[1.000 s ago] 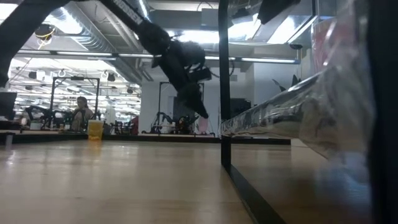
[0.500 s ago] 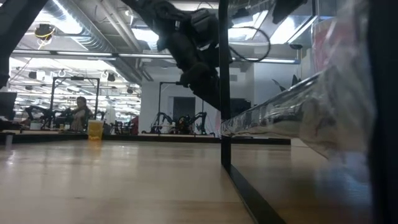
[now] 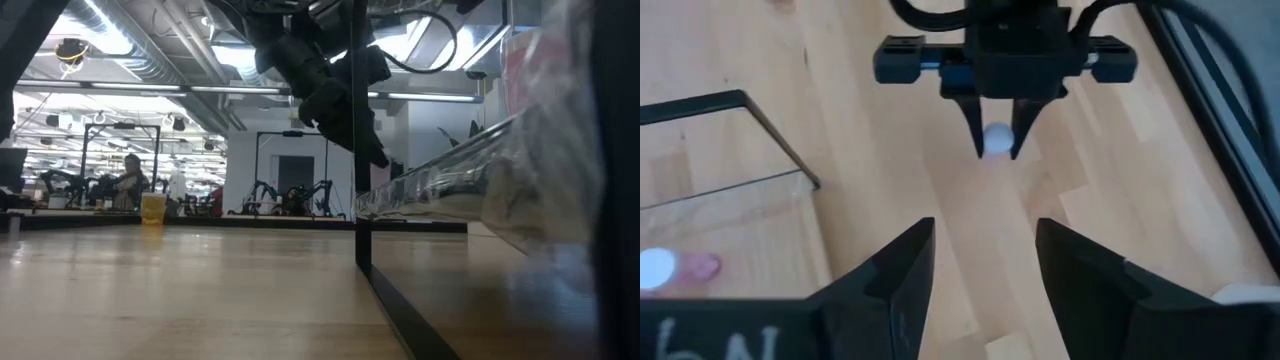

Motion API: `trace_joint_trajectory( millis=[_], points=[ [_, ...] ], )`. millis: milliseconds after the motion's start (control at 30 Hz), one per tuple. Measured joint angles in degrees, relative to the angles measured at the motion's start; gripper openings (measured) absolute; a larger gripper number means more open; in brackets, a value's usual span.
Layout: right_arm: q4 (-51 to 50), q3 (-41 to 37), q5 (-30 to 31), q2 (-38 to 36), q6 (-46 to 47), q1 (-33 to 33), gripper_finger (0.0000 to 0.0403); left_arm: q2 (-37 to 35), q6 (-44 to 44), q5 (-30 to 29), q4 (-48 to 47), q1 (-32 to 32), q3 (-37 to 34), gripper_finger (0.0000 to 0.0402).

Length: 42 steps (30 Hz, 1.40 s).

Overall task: Pick and place medicine bottles onto shelf by color
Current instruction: Put the pink pill bottle on the shelf aligned with the other pink pill bottle

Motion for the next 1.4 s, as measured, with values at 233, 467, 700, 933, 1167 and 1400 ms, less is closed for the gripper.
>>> trace_joint_trajectory(
  millis=[233, 467, 700, 933, 1167, 1400],
  points=[
    [0.0, 0.0, 0.0, 0.0, 0.4, 1.5, 0.0178, 0.0, -0.4, -2.2, -1.0, -0.8, 3.4, 0.0101],
    [-0.3, 0.0, 0.0, 0.0, 0.1, 1.5, 0.0178, -0.1, -3.1, -3.1, -4.4, -2.1, 7.8, 0.0101],
    [-1.1, 0.0, 0.0, 0.0, 0.1, 1.5, 0.0178, 1.4, -6.0, -2.7, -5.3, -2.3, 8.1, 0.0101],
    [-1.5, 0.0, 0.0, 0.0, 0.1, 1.5, 0.0178, 6.1, -5.9, -2.6, -5.3, -1.0, 8.0, 0.0101],
    [-1.5, 0.0, 0.0, 0.0, 0.1, 1.5, 0.0178, 8.2, -5.2, -2.5, -5.7, -0.4, 8.1, 0.0101],
    [-1.5, 0.0, 0.0, 0.0, 0.3, 1.5, 0.0178, 9.4, -4.3, -2.5, -6.1, 0.0, 8.0, 0.0101]
  ],
)
